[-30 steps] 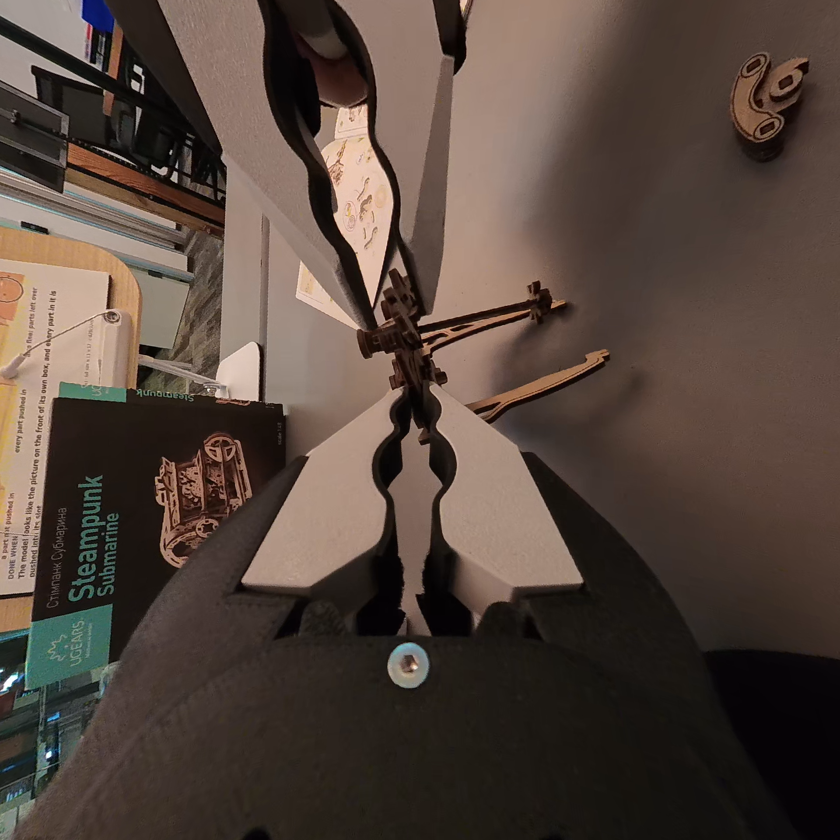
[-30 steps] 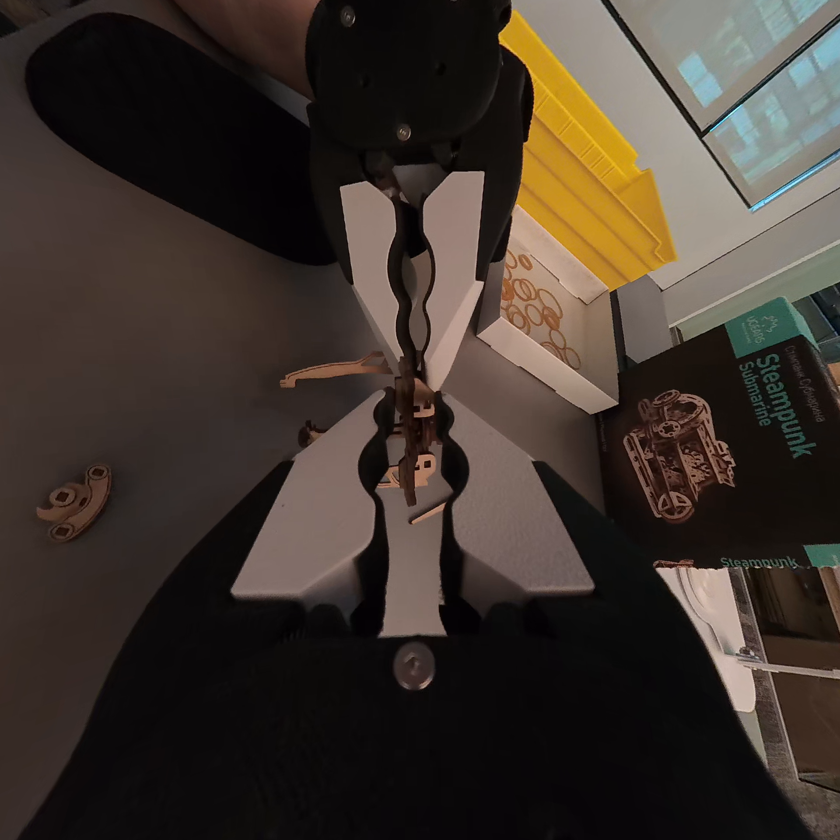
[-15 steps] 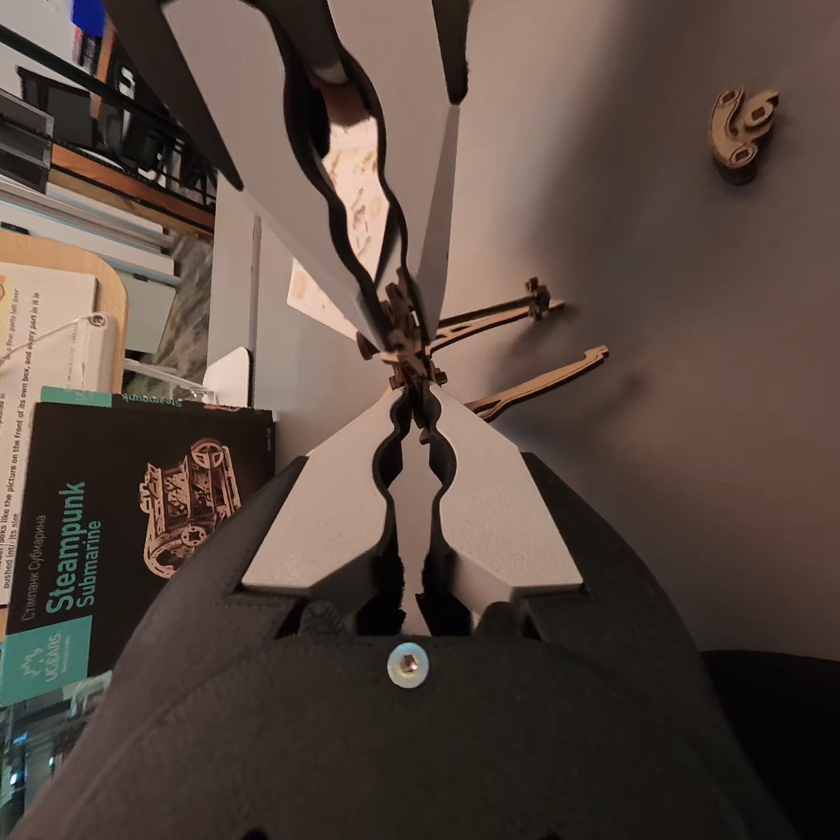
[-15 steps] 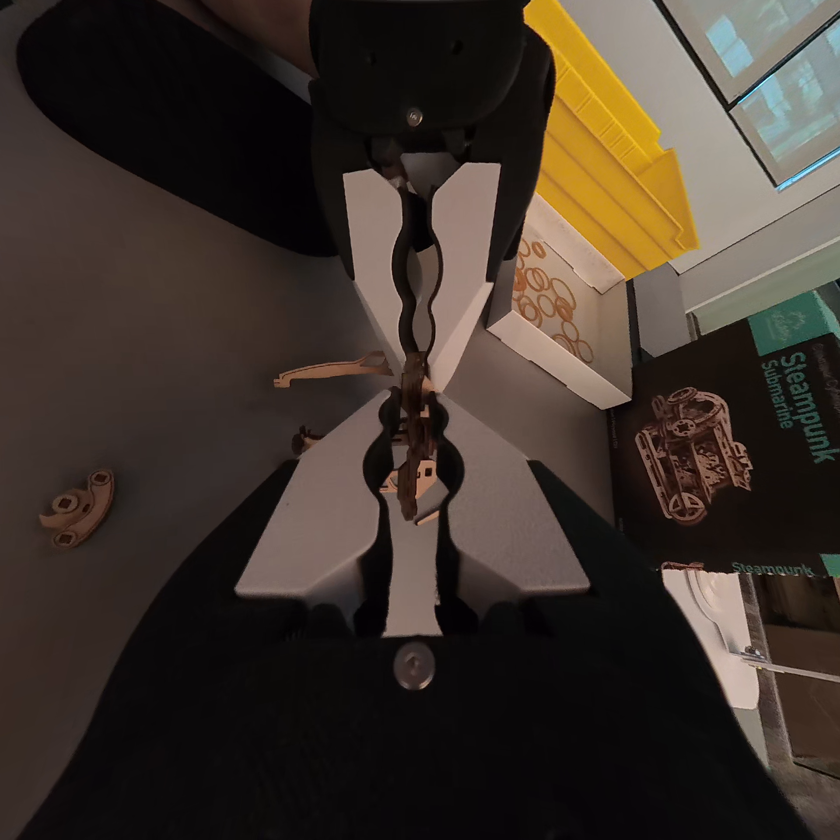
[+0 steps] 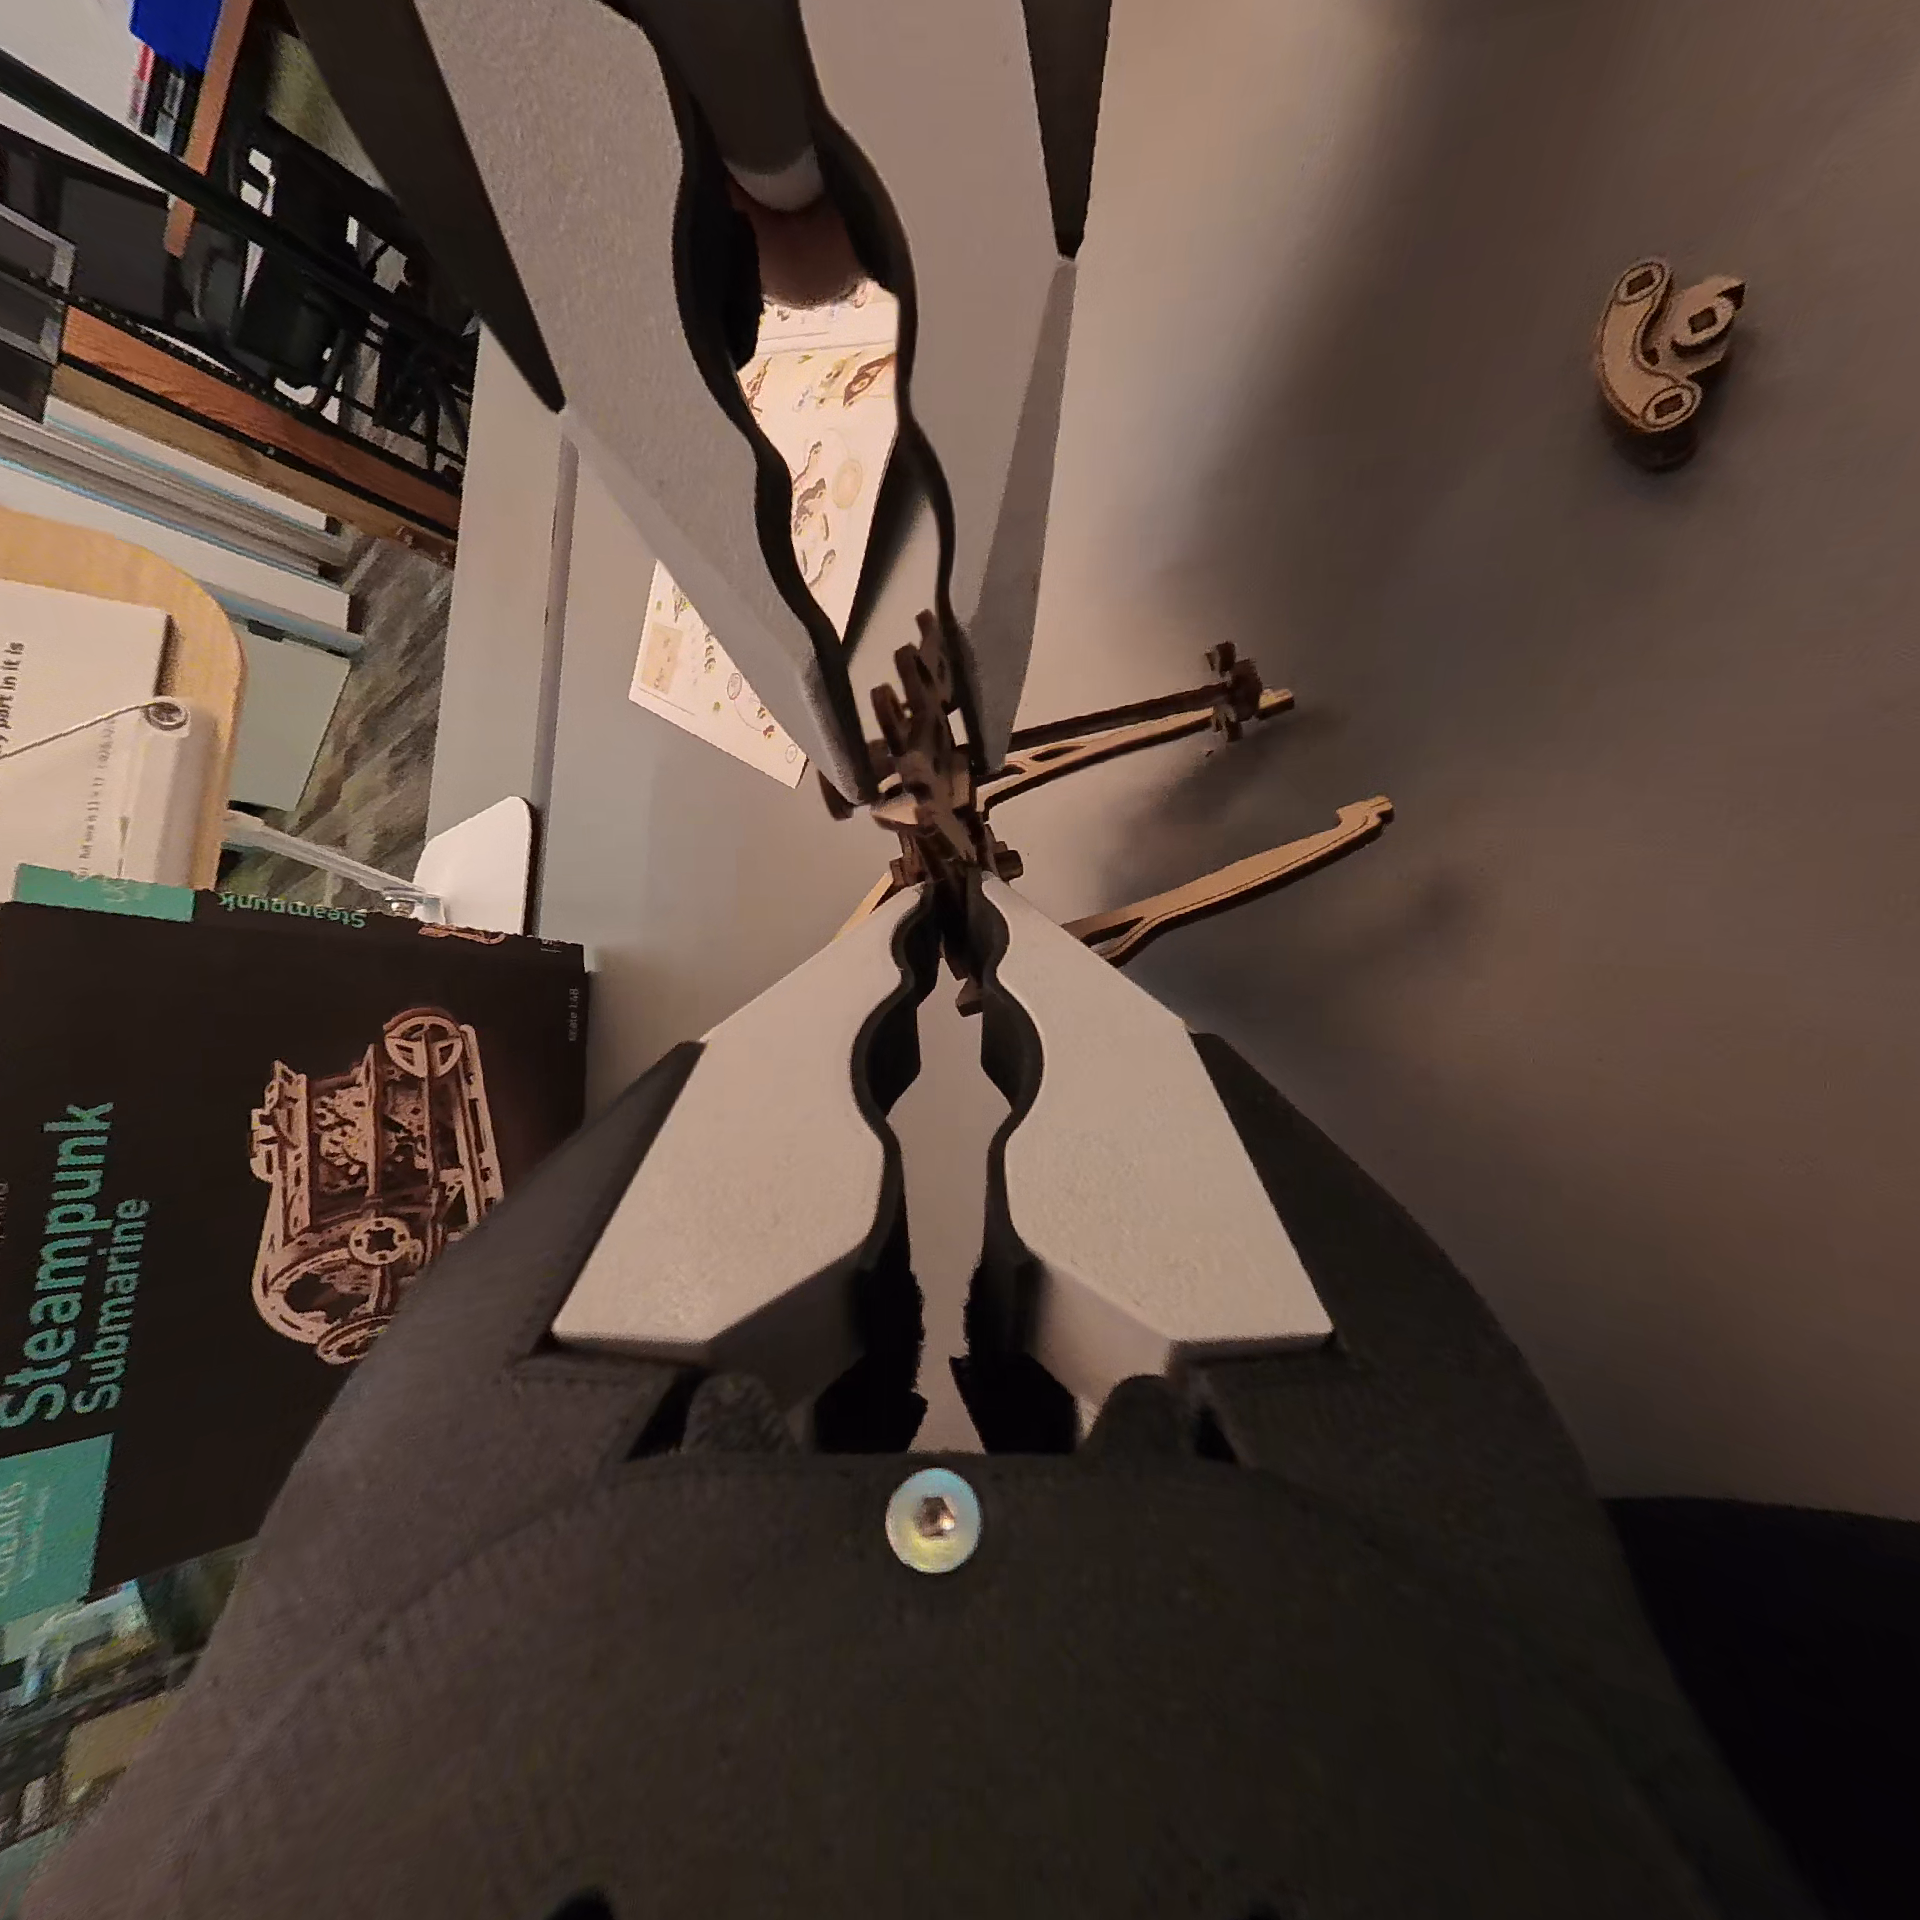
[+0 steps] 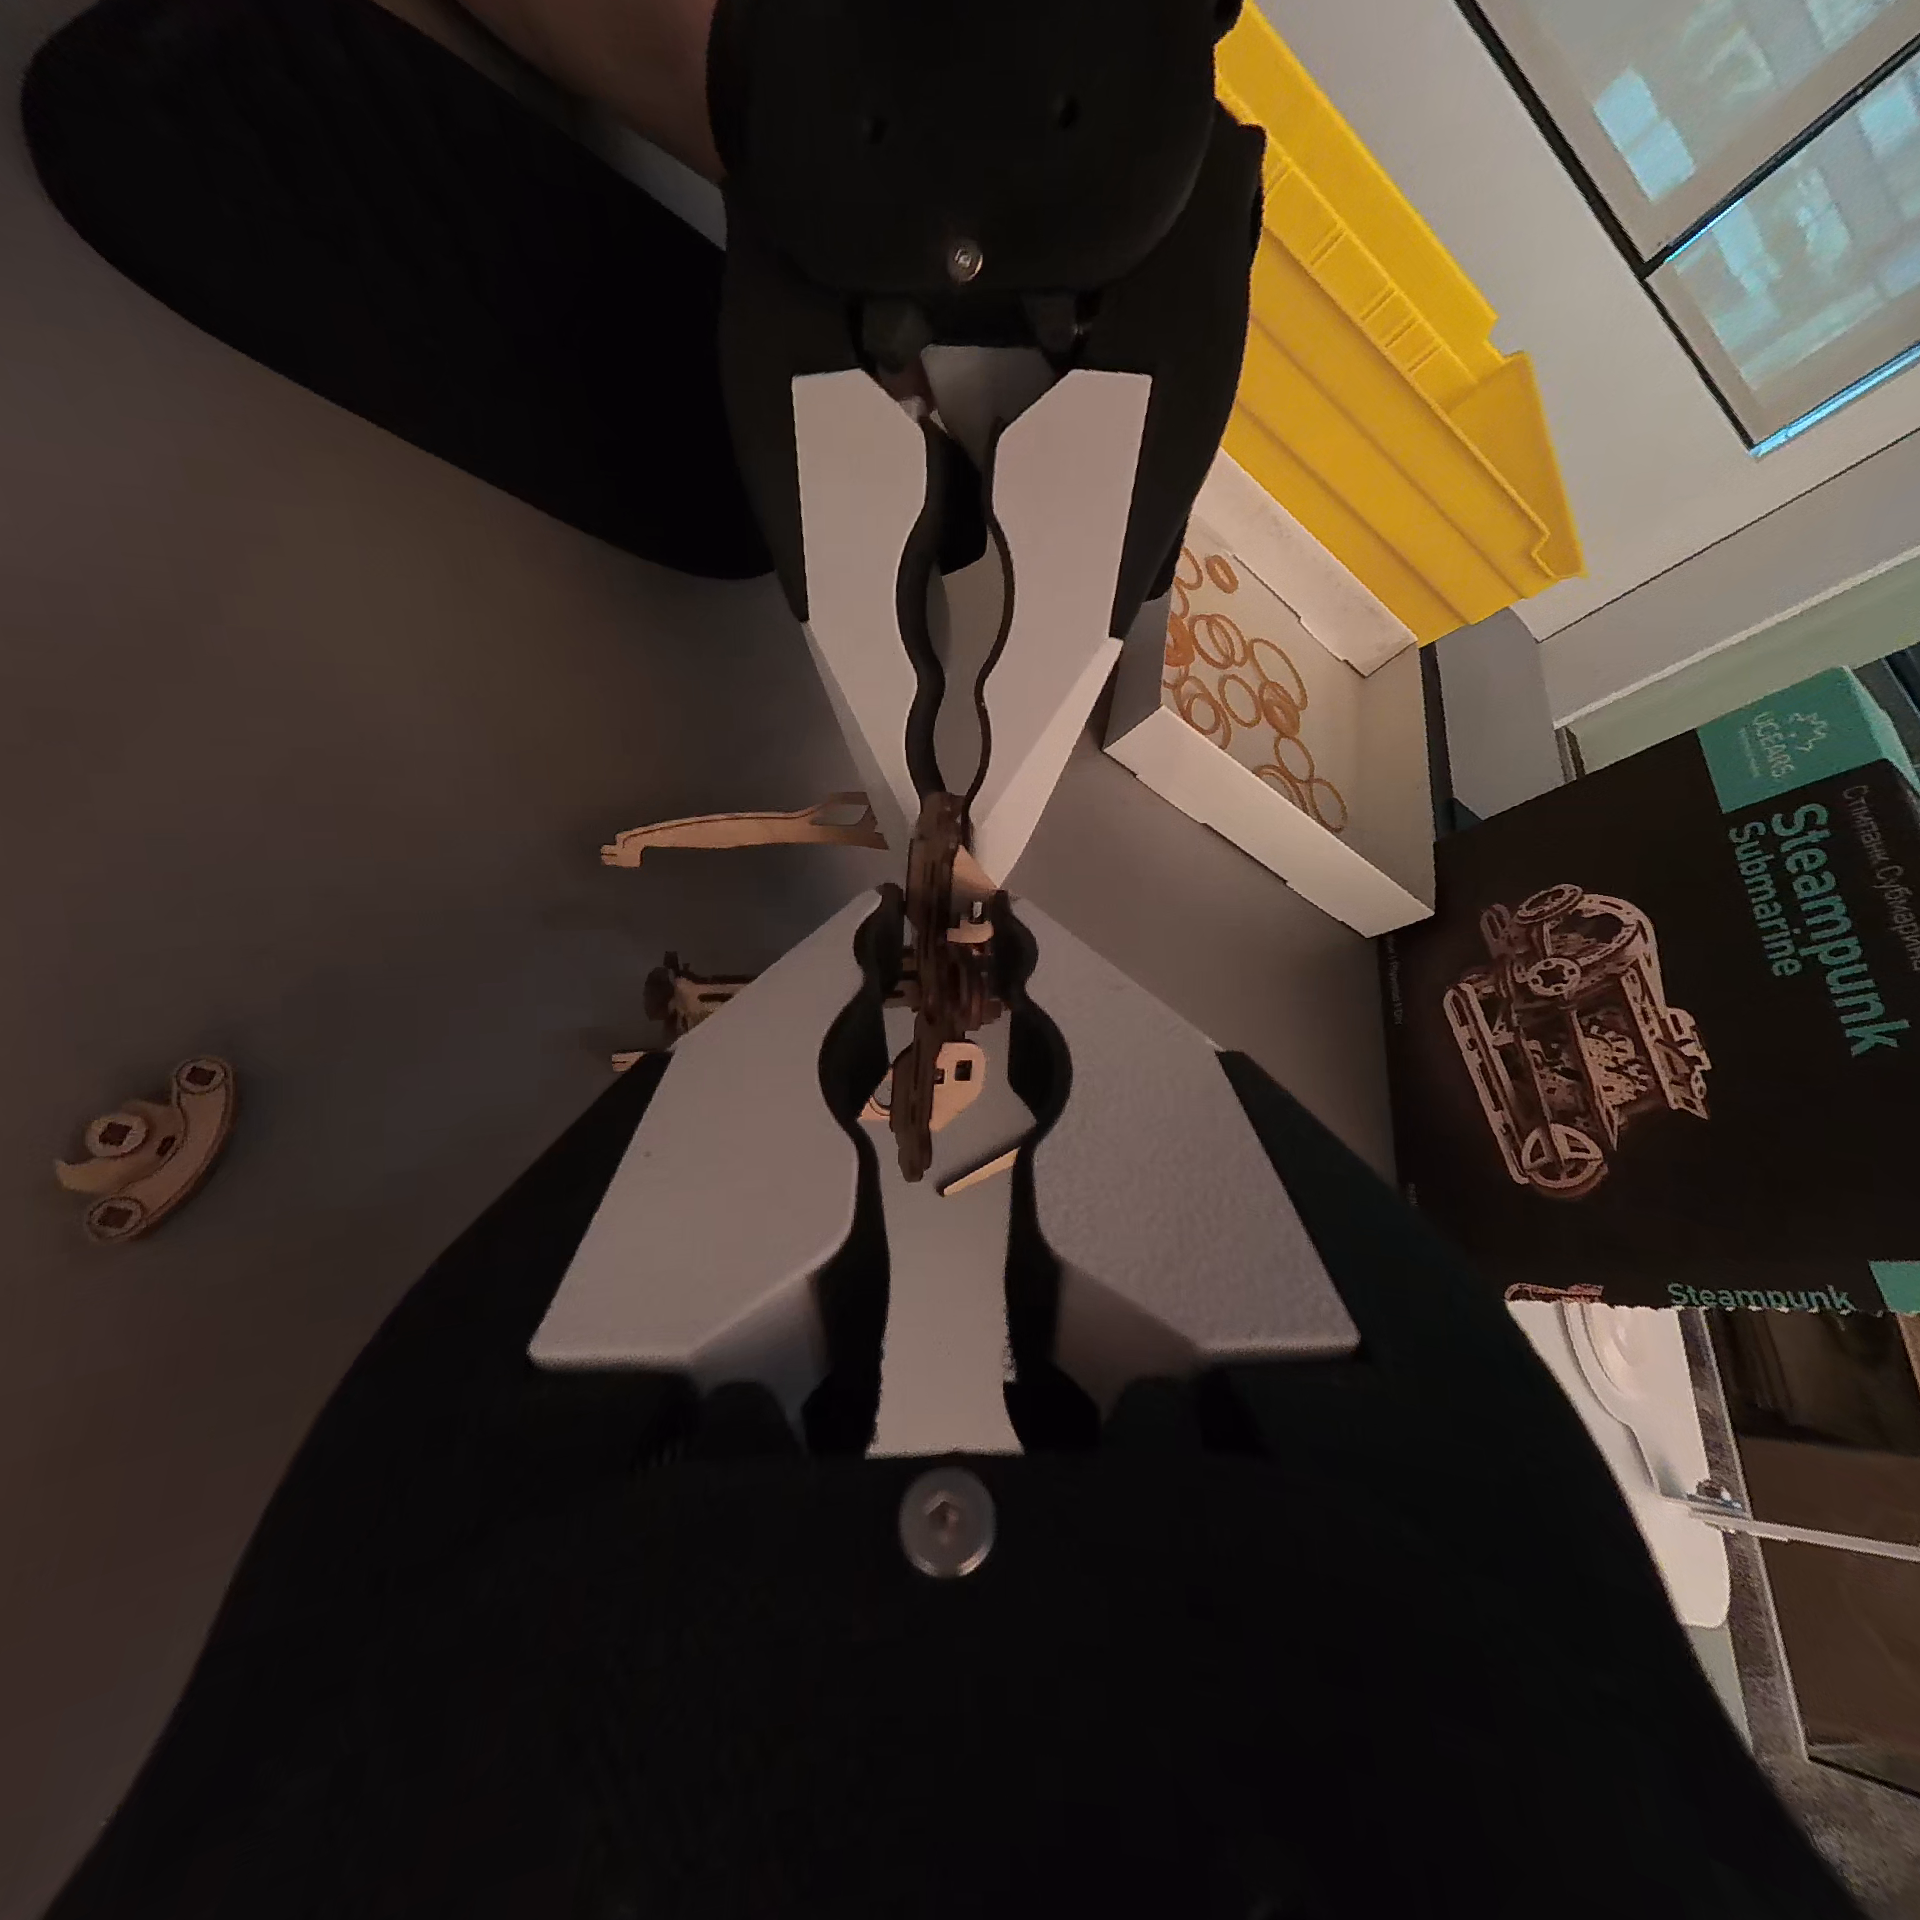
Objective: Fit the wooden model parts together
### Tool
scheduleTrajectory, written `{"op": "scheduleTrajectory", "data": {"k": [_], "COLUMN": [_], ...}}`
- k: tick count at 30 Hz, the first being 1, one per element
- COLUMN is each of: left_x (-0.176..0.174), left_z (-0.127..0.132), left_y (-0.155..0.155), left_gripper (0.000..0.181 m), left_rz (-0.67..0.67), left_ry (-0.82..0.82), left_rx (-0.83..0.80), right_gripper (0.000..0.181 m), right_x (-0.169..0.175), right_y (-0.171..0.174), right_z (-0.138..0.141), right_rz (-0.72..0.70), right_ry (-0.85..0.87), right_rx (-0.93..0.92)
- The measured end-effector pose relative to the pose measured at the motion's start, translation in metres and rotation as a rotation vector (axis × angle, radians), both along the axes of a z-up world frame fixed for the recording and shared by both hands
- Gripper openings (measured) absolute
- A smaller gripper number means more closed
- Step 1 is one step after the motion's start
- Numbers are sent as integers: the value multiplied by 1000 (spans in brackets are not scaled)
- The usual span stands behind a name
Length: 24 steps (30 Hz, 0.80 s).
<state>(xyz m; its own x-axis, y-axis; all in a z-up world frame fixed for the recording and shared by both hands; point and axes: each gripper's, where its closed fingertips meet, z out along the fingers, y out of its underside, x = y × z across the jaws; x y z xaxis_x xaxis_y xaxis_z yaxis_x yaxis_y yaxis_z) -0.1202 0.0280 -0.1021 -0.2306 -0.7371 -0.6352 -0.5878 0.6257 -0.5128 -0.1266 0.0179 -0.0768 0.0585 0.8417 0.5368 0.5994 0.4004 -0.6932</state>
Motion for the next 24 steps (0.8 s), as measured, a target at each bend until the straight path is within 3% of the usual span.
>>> {"op": "scheduleTrajectory", "data": {"k": [24], "left_x": [1], "left_z": [-4], "left_y": [-1], "left_gripper": [2], "left_rz": [-14], "left_ry": [-24], "left_rx": [-92], "right_gripper": [16], "right_x": [-1], "right_y": [-1], "right_z": [-2], "right_rz": [44], "right_ry": [77], "right_rx": [-95]}}
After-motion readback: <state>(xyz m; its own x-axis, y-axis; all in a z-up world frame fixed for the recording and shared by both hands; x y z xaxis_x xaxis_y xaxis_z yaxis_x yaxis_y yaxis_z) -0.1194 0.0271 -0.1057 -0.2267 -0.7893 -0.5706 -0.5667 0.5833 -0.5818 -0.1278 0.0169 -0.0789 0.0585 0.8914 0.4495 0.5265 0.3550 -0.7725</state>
